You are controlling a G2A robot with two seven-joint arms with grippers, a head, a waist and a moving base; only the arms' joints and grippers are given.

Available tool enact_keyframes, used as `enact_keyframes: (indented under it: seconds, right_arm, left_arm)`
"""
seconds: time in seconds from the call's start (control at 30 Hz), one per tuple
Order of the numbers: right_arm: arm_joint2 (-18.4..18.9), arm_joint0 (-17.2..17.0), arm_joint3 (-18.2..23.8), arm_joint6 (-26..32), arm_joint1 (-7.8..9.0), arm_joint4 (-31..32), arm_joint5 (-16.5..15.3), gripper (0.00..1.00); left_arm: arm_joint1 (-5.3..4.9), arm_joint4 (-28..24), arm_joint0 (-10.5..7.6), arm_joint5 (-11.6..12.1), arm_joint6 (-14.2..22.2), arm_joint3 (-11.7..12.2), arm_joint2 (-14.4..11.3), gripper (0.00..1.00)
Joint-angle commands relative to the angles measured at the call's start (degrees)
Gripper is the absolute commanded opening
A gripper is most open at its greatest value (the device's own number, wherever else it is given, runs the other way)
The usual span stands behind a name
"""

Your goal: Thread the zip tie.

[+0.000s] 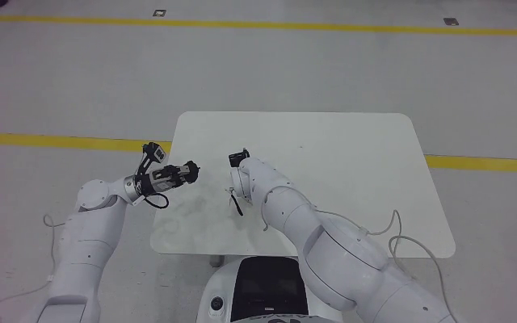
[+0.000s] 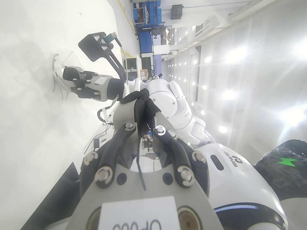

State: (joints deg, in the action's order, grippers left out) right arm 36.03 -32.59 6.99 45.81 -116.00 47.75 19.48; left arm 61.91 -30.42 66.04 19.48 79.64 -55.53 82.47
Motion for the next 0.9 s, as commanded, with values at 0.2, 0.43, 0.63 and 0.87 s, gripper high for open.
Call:
enact_keyframes:
  seconds: [0.2, 0.43, 0.63, 0.87]
  right_arm:
    - [0.1, 0.1, -0.1, 0.1, 0.0, 0.5, 0.0, 0.13]
    - [0.1, 0.1, -0.2, 0.2, 0.0, 0.6, 0.0, 0.06]
    - [0.1, 0.1, -0.2, 0.3, 0.0, 0.6, 0.0, 0.01]
    - [0.1, 0.2, -0.4, 0.4, 0.0, 0.4, 0.0, 0.0]
  left_arm:
    - [0.0, 0.0, 0.0, 0.0, 0.0, 0.0, 0.0, 0.0]
    - [0.0, 0.0, 0.0, 0.0, 0.0, 0.0, 0.0, 0.0]
    - [0.0, 0.0, 0.0, 0.0, 0.0, 0.0, 0.0, 0.0]
    - [0.0, 0.0, 0.0, 0.0, 0.0, 0.0, 0.0, 0.0]
